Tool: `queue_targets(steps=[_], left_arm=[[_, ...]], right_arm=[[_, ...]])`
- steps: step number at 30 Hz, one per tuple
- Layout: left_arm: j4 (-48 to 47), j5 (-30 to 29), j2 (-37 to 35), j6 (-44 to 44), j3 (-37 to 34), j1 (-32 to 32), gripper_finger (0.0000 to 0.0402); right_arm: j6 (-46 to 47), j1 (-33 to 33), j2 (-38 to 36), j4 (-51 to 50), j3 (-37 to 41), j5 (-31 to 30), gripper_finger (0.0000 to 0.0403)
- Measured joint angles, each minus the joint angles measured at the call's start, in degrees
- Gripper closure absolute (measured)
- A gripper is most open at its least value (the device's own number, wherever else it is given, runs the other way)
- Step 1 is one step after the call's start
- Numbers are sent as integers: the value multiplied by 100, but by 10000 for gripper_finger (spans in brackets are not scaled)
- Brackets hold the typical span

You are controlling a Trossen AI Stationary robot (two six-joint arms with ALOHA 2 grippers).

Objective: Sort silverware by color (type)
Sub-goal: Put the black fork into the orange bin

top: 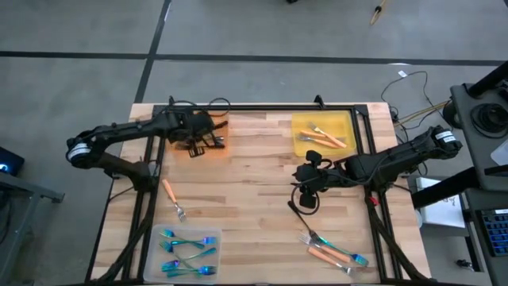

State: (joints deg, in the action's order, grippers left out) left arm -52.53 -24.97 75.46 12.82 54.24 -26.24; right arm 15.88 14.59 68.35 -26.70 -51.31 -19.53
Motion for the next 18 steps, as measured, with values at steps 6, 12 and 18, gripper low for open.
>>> queue_targets(steps=[6, 12, 18], left_arm=[[8, -5, 104, 0, -2, -429, 364], [88, 14, 131, -80, 19, -463, 328], [229, 1416, 36, -757, 206, -196, 314]], right_arm=[[19, 0, 0, 2, 0, 0, 266], [14, 0, 0, 9, 0, 0, 266], [-60, 0, 0, 4, 0, 5, 266]])
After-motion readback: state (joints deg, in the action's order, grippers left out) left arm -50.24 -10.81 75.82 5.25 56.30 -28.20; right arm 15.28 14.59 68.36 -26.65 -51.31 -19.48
